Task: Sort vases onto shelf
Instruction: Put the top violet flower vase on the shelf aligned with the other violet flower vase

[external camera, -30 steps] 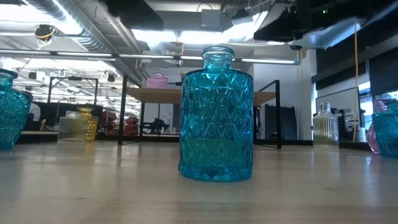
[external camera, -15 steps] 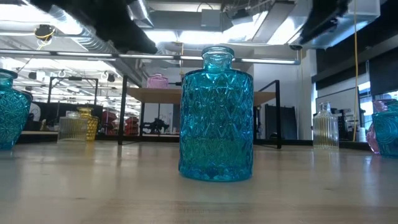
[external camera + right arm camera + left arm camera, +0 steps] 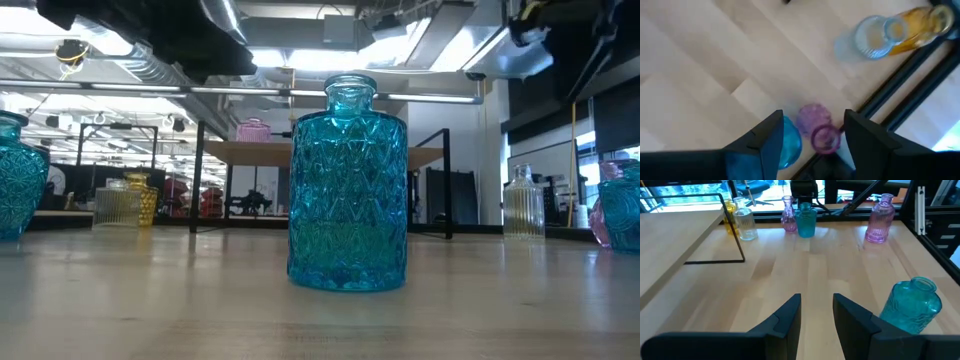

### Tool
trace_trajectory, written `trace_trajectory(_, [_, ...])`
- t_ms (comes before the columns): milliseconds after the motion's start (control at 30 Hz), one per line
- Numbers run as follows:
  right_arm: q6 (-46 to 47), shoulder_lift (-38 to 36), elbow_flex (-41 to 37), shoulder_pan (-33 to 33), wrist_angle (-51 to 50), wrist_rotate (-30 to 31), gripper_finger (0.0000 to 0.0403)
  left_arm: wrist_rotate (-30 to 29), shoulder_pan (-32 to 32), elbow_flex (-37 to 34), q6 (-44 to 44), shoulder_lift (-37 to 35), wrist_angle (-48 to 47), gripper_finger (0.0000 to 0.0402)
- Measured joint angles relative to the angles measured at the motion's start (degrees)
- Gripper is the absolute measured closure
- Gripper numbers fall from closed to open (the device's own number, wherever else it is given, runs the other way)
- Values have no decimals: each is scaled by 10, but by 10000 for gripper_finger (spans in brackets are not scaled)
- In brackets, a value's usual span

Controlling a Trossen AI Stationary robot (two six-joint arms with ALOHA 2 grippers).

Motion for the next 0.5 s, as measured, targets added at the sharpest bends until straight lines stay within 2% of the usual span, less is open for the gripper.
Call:
trace_trajectory(100, [-2,20,0,0,4,30,210,0,0,0,0,0,-4,296])
trace_trajectory(267, [32,53,0,0,-33,-16,210,0,0,0,-11,0,-6,296])
trace_trajectory(500, [45,68,-13,-9,-40,-37,210,0,0,0,-12,0,-6,296])
